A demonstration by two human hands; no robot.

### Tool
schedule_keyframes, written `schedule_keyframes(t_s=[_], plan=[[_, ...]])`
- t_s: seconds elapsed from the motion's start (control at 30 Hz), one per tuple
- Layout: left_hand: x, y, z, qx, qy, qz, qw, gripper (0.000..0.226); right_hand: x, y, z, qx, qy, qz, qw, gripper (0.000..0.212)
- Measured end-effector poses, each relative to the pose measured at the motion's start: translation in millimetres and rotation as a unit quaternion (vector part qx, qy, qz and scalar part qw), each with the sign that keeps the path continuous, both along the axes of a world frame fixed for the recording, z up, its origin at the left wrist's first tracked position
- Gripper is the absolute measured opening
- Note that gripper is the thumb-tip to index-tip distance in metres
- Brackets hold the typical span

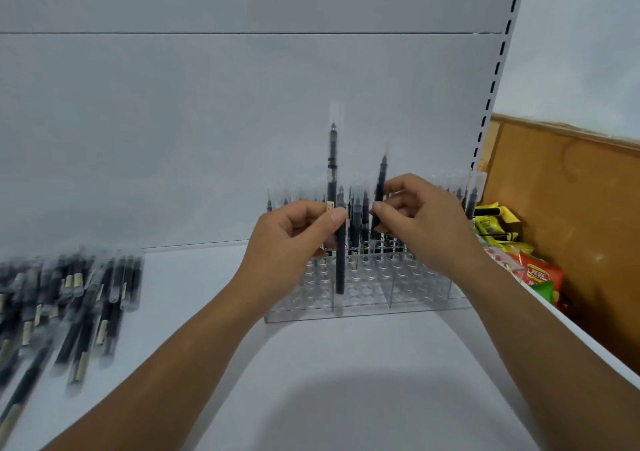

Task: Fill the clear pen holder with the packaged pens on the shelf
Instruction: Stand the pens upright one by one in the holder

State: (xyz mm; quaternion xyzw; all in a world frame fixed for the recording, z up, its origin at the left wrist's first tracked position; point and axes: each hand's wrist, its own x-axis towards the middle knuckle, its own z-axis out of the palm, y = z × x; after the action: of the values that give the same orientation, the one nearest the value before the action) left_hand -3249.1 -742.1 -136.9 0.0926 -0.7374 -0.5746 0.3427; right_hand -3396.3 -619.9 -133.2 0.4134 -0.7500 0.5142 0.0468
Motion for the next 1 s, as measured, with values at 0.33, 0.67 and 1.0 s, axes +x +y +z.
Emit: schedule_keyframes(t_s=[0.33,0.67,1.0], plan=[[0.2,-1.3,-2.7,-0.02,-0.015,-0.013,1.0,0.014,3.1,-1.5,-0.7,0.032,0.028,-0.024,0.999,0.01],[0.0,-1.4,-3.1,-0.021,-0.024,-0.023,0.999,0.015,-0.4,-2.3,-3.7,0.168,0.089,-0.049,0.981,0.008],[0.3,-1.3,-3.9,-0.027,-0.03,-0.019,0.999,0.016,1.7,-3.2,-4.7,0.223,0.091,-0.072,0.968,0.022]])
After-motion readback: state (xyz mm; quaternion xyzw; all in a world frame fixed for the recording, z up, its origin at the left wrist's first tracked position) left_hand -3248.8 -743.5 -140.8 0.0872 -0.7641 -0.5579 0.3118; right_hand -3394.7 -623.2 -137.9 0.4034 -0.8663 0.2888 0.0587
